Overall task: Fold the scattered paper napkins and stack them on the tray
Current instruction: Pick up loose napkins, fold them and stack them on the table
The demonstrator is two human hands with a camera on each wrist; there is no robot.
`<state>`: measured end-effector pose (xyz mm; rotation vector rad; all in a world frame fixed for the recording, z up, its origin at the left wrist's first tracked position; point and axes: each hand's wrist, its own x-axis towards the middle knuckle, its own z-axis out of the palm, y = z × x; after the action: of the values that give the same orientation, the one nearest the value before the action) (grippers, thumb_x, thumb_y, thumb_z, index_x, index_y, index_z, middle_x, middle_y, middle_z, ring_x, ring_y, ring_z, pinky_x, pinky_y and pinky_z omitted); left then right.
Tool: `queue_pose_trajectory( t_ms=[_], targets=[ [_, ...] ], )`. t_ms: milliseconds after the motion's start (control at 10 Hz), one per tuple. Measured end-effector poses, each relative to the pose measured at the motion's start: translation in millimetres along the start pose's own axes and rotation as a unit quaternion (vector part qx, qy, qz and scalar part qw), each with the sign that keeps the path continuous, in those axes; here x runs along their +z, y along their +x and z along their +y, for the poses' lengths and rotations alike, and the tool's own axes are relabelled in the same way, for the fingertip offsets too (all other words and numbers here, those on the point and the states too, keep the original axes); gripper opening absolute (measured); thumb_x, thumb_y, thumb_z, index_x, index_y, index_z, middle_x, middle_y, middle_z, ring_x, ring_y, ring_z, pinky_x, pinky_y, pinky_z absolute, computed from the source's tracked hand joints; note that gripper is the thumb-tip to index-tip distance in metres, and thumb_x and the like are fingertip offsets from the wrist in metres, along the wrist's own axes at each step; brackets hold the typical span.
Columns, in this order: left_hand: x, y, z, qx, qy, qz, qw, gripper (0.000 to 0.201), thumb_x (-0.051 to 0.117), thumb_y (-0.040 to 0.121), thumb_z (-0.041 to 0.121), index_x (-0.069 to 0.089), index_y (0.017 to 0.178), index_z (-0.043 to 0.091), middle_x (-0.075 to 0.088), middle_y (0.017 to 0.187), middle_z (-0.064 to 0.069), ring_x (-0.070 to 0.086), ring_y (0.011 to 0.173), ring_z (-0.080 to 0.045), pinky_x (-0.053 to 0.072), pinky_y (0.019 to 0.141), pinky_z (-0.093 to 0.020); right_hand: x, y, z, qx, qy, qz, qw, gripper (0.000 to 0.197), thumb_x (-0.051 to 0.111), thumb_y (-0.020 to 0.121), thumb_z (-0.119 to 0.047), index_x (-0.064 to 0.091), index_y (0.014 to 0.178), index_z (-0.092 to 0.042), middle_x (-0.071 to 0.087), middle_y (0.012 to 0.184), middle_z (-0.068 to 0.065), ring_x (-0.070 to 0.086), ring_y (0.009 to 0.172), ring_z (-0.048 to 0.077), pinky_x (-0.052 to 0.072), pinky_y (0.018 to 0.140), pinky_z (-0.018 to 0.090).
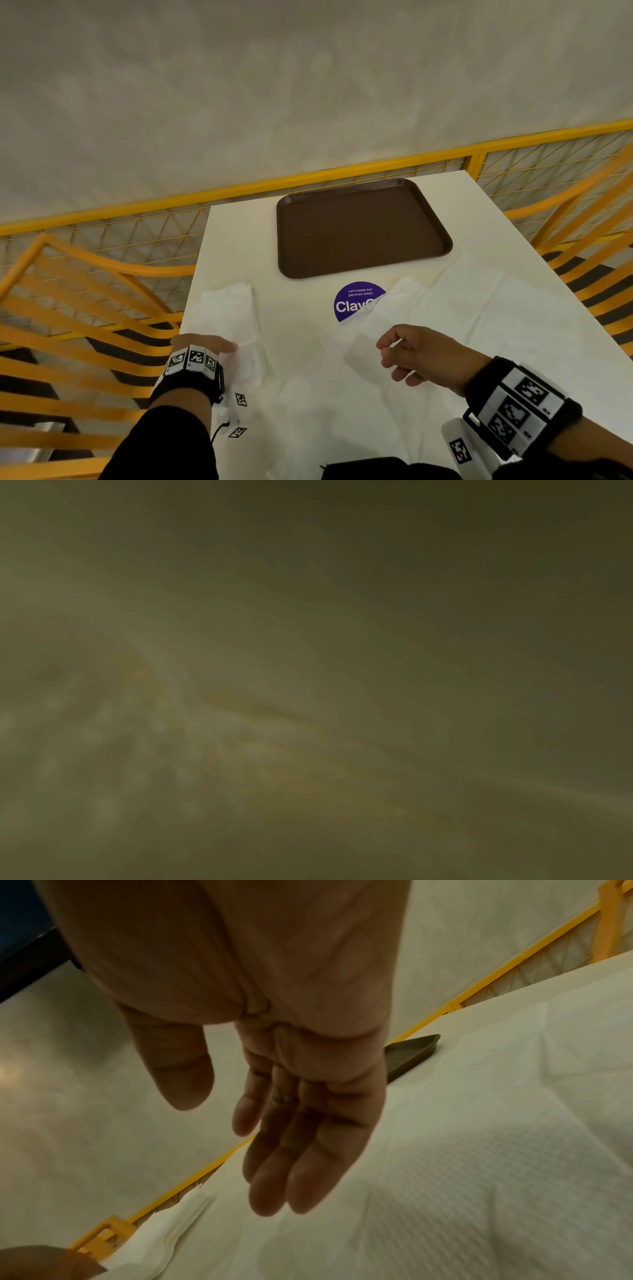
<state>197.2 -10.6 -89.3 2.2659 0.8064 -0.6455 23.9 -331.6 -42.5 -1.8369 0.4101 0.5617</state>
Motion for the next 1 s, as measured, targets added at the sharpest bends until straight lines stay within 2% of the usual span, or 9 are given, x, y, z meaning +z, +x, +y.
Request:
queue_pose_trajectory(
  t_ms=[200,300,400,500,600,700,800,900,1000],
  targets=[
    [1,-5,-6,0.024,-0.067,0.005,0.997,0.058,0.079,0.072,0.014,0.056,0.121,-0.009,0.056,0.127,-0.026,0.054,0.117,-0.039,0.045,0.093,-0.041,12,19,-17,0.006,-0.044,-0.028,0.999,0.018,0.061,0.085,-0.033,0.062,0.101,-0.026,0.072,0.096,-0.001,0.07,0.088,0.017,0.056,0.078,0.03],
    [5,-12,-3,0.044,-0.161,-0.004,0.986,0.057,0.076,0.074,0.02,0.055,0.12,-0.006,0.062,0.114,-0.021,0.059,0.098,-0.037,0.048,0.085,-0.039,21,33,-27,0.0,-0.056,-0.042,0.998,0.025,0.064,0.083,-0.038,0.062,0.104,-0.025,0.069,0.098,0.0,0.067,0.087,0.014,0.056,0.078,0.028],
    [14,-25,6,0.045,-0.364,-0.087,0.926,0.055,0.079,0.069,0.024,0.06,0.115,-0.001,0.066,0.102,-0.02,0.062,0.083,-0.031,0.052,0.075,-0.038,34,47,-34,0.016,-0.005,-0.058,0.998,0.047,0.072,0.076,-0.046,0.057,0.114,-0.023,0.065,0.107,0.001,0.062,0.095,0.013,0.056,0.084,0.032],
    [29,-48,14,0.086,-0.549,-0.174,0.813,0.046,0.07,0.08,0.022,0.059,0.123,0.013,0.066,0.121,-0.013,0.063,0.108,-0.03,0.046,0.097,-0.05,48,56,-43,0.067,0.135,-0.13,0.98,0.086,0.083,0.054,-0.058,0.052,0.124,-0.018,0.058,0.115,-0.001,0.057,0.104,0.018,0.053,0.087,0.033],
    [46,-88,23,0.191,-0.584,-0.224,0.757,0.04,0.059,0.089,0.018,0.055,0.128,0.023,0.064,0.125,-0.006,0.062,0.113,-0.028,0.047,0.097,-0.051,64,60,-53,0.055,0.293,-0.18,0.937,0.067,0.083,0.061,-0.047,0.06,0.115,-0.017,0.061,0.112,0.003,0.056,0.105,0.022,0.049,0.091,0.04],
    [58,-107,25,0.238,-0.597,-0.222,0.734,0.049,0.057,0.087,0.004,0.051,0.132,0.022,0.064,0.125,-0.006,0.065,0.109,-0.024,0.053,0.088,-0.044,73,72,-59,-0.002,0.427,-0.134,0.894,0.05,0.077,0.073,-0.02,0.062,0.121,-0.016,0.068,0.118,0.006,0.061,0.113,0.025,0.051,0.093,0.043],
    [46,-90,17,0.212,-0.611,-0.207,0.734,0.063,0.077,0.069,0.027,0.054,0.127,0.018,0.058,0.132,-0.009,0.059,0.117,-0.024,0.046,0.099,-0.045,65,86,-62,-0.026,0.371,-0.055,0.926,0.038,0.071,0.08,-0.001,0.063,0.115,-0.014,0.069,0.116,0.007,0.063,0.11,0.026,0.051,0.095,0.045],
    [17,-56,1,0.192,-0.564,-0.152,0.789,0.068,0.087,0.042,0.04,0.061,0.103,0.024,0.07,0.105,0.002,0.065,0.101,-0.018,0.057,0.082,-0.035,48,100,-57,-0.039,0.223,0.011,0.974,0.036,0.076,0.075,-0.005,0.065,0.108,-0.017,0.071,0.11,0.005,0.065,0.106,0.024,0.05,0.097,0.046],
    [-3,-42,-15,0.252,-0.45,-0.105,0.85,0.038,0.074,0.064,0.012,0.064,0.1,0.018,0.073,0.101,-0.006,0.068,0.096,-0.026,0.057,0.081,-0.041,39,111,-55,-0.057,0.091,0.056,0.993,0.032,0.08,0.07,-0.016,0.066,0.099,-0.022,0.071,0.1,-0.001,0.066,0.097,0.018,0.052,0.092,0.038]
  ],
)
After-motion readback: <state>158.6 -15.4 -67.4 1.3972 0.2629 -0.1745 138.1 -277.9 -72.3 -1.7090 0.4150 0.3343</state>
